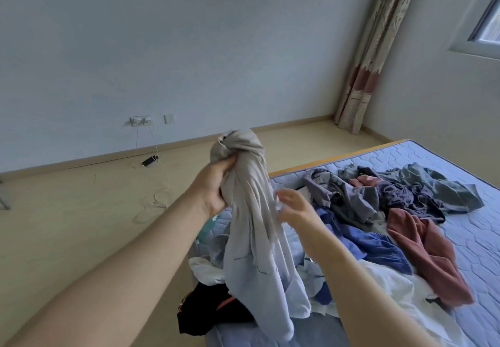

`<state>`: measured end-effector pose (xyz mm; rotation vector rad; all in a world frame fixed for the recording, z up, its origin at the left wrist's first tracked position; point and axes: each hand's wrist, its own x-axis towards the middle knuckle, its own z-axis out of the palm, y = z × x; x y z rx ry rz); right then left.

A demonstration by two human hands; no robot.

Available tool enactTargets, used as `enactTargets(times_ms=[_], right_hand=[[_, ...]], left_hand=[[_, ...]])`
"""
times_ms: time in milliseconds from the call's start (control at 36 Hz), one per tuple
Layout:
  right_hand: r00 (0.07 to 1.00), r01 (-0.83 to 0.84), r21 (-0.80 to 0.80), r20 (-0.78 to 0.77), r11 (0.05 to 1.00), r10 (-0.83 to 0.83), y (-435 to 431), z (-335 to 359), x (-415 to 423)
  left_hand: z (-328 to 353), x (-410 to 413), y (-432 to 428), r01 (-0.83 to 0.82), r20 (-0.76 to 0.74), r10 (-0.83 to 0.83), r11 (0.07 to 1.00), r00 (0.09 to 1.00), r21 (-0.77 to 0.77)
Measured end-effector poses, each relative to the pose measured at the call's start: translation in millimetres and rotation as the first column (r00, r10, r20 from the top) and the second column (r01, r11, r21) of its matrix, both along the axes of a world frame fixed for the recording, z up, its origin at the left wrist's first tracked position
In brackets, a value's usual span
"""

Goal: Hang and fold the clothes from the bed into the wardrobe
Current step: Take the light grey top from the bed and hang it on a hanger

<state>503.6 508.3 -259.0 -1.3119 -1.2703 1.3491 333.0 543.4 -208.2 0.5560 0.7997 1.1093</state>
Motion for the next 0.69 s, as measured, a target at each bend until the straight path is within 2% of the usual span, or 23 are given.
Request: enactTargets(times_ms=[83, 167, 250, 306, 361, 417, 444, 500, 556, 611, 694], right_hand=[[0.972, -0.138, -0.103, 0.176, 0.985, 0.154, -7, -20, -5], [0.925, -0.223, -0.116, 0.288, 0.968, 0.248, -8, -29, -16], [0.939, -0.139, -0.09, 0.304, 0.986, 0.16, -8, -19, -25], [0.953, -0.048, -0.024, 0.297, 0.999, 0.053, -5, -13, -26], [0.983, 0.04, 0.005, 0.18, 0.999, -0.04, -1, -2, -27], [0.991, 0.123, -0.043, -0.056, 0.992, -0.125, 1, 11, -32], [0.972, 0.154, -0.07, -0.17, 0.986, -0.164, 3, 18, -35], [0.934, 0.197, -0.084, -0.287, 0.977, -0.213, 6, 32, -40], [0.898, 0.193, -0.101, -0.381, 0.976, -0.218, 5, 44, -47], [0.867, 0.169, -0.083, -0.461, 0.982, -0.188, 4, 51, -54], [0.846, 0.109, -0.04, -0.521, 0.993, -0.114, -1, 54, -58]], left_hand=[[19, -9, 0, 0.013, 0.104, -0.015, 1.0, 0.994, 0.023], [32, -14, -2, 0.032, 0.107, -0.038, 0.998, 0.994, 0.059], [40, -19, -2, 0.016, 0.073, -0.022, 0.996, 0.997, 0.084], [38, -24, 0, -0.015, -0.022, 0.017, 0.997, 1.0, 0.071], [30, -28, 3, -0.087, -0.215, 0.097, 0.995, 0.972, 0.057], [18, -29, 1, -0.08, -0.397, 0.094, 0.995, 0.913, 0.051], [11, -28, -3, -0.011, -0.48, 0.032, 0.999, 0.877, 0.046], [-2, -26, -16, 0.223, -0.63, -0.159, 0.975, 0.76, 0.023], [-16, -23, -24, 0.432, -0.711, -0.303, 0.902, 0.634, 0.001], [-22, -15, -33, 0.53, -0.752, -0.312, 0.846, 0.58, 0.058], [-26, -5, -37, 0.434, -0.791, -0.119, 0.879, 0.6, 0.196]])
